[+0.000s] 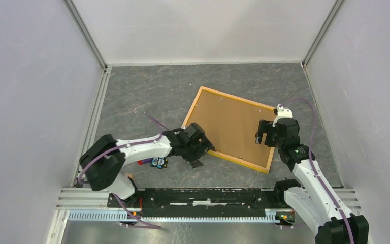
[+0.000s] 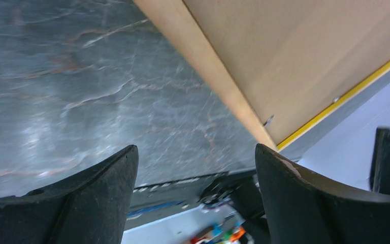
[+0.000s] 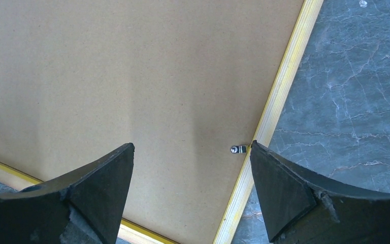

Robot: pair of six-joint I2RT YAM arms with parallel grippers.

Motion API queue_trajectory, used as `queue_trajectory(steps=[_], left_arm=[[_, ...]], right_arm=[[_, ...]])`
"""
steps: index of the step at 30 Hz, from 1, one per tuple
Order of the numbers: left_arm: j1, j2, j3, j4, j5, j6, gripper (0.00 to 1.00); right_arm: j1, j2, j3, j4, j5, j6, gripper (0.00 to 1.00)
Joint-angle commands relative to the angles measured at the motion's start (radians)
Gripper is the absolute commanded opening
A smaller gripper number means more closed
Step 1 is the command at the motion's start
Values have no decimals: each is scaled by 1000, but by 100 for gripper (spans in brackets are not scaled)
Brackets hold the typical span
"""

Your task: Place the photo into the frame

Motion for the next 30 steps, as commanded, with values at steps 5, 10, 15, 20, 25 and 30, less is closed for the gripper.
queue_trajectory(steps=[5, 10, 15, 20, 25, 30], left_arm=[[-81, 260, 125, 220, -19, -450, 85], [-96, 352, 163, 216, -49, -512, 72], [-97, 351, 146, 150, -79, -518, 36], [-68, 347, 206, -22, -118, -398, 12], [-3, 353, 322, -251, -206, -86, 2], [161, 344, 318, -218, -118, 337, 2]], right_arm=[[-2, -83, -11, -26, 56, 3, 89], [-2, -87, -8, -29, 42, 4, 89], [-3, -72, 1, -40, 45, 3, 89], [-2, -71, -8, -24, 41, 17, 89], [-2, -59, 1, -33, 47, 20, 88], [-3, -55, -3, -25, 52, 17, 88]])
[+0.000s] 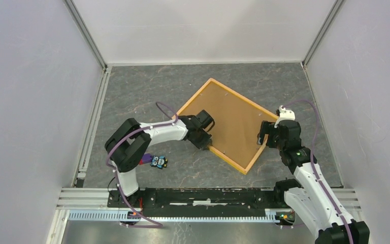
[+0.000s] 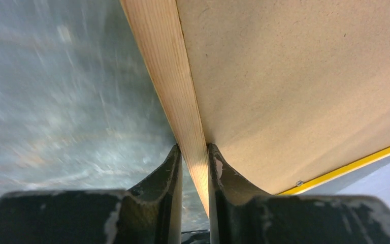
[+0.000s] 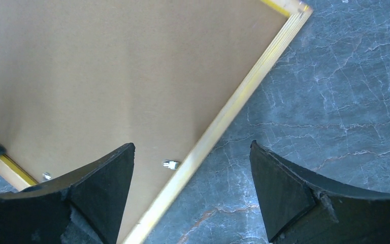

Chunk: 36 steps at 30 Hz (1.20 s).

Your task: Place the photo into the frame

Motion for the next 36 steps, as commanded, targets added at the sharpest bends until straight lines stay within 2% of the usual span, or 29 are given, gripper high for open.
queue_trajectory(steps=[1, 5, 7, 10, 16, 20, 23, 25, 30, 36], left_arm=[[143, -6, 27, -99, -20, 524, 2], [227, 30, 122, -186, 33, 933, 2], [248, 98, 213, -310, 97, 1107, 2], [266, 165, 304, -422, 77, 1247, 2], [280, 172, 332, -439, -56, 1342, 2], [281, 185, 337, -439, -128, 1350, 2], [284, 204, 340, -428, -119, 1333, 2], [285, 217, 343, -418, -100, 1323, 2], [306, 225, 371, -417, -59, 1296, 2], [336, 224, 380, -415, -18, 1276, 2]], right_arm=[[-2, 8, 3, 20, 22, 5, 88], [-2, 38, 11, 31, 24, -4, 88], [-2, 54, 13, 36, 28, -7, 88], [-3, 76, 13, 45, 32, -4, 88], [-2, 116, 2, 48, 39, -7, 88], [-2, 169, 8, 48, 62, -17, 88], [-2, 227, 28, 40, 43, -18, 87], [0, 268, 32, 54, -34, -41, 85], [77, 330, 48, 23, -95, -60, 84], [167, 294, 20, 4, -101, -53, 82]])
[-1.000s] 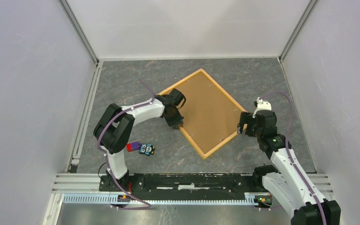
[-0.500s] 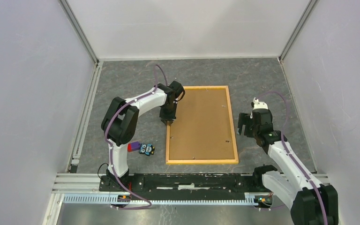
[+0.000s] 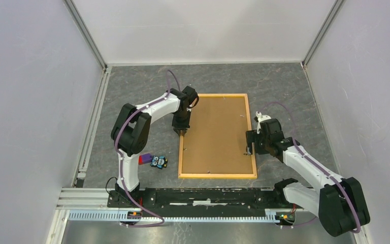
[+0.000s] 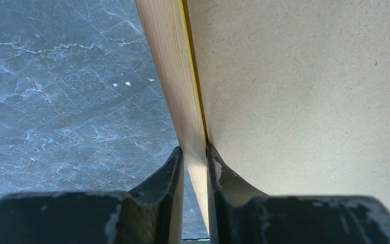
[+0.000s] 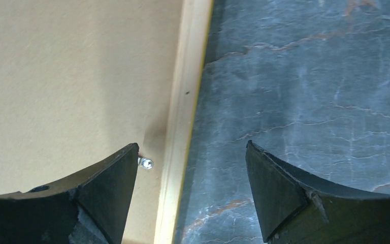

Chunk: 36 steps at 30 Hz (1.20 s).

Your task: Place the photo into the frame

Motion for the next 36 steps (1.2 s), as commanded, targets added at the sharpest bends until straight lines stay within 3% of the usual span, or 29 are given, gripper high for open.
queue_trajectory(steps=[1, 14, 28, 36], left_arm=[[22, 34, 20, 39, 3, 26, 2], [23, 37, 16, 41, 33, 19, 2], [23, 44, 8, 46, 92, 12, 2], [23, 43, 9, 46, 95, 12, 2]], right_arm=[[52, -46, 10, -3, -20, -7, 82], [166, -6, 25, -50, 71, 42, 73], [193, 14, 12, -36, 140, 81, 62], [203, 47, 1, -11, 168, 88, 62]])
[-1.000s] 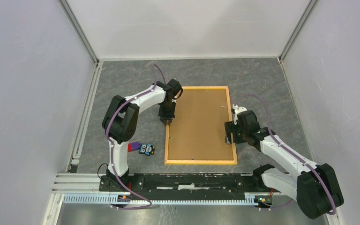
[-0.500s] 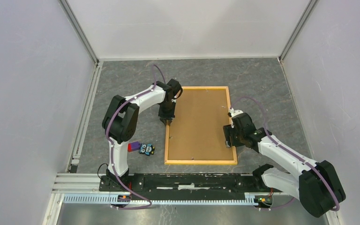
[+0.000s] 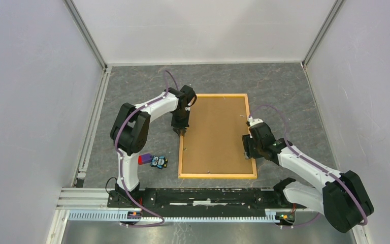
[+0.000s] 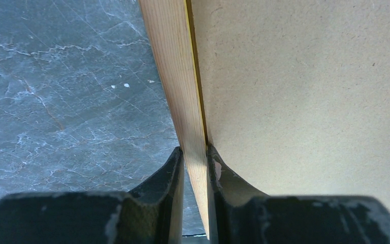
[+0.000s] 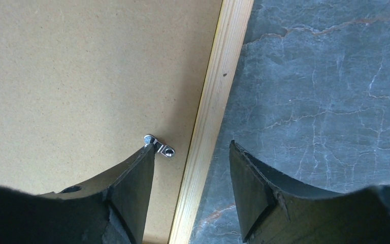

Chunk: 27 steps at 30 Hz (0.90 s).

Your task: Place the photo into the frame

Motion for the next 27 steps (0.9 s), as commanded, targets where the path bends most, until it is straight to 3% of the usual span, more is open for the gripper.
queue_trajectory(steps=[1, 6, 27], left_arm=[[0, 37, 8, 47, 25, 10, 2], [0, 43, 10, 47, 29, 9, 2], [-1, 40, 10, 46, 48, 9, 2]], right_arm=[[8, 30, -1, 32, 56, 17, 62], [11, 32, -9, 21, 112, 36, 60], [32, -1, 2, -53, 150, 87, 37]])
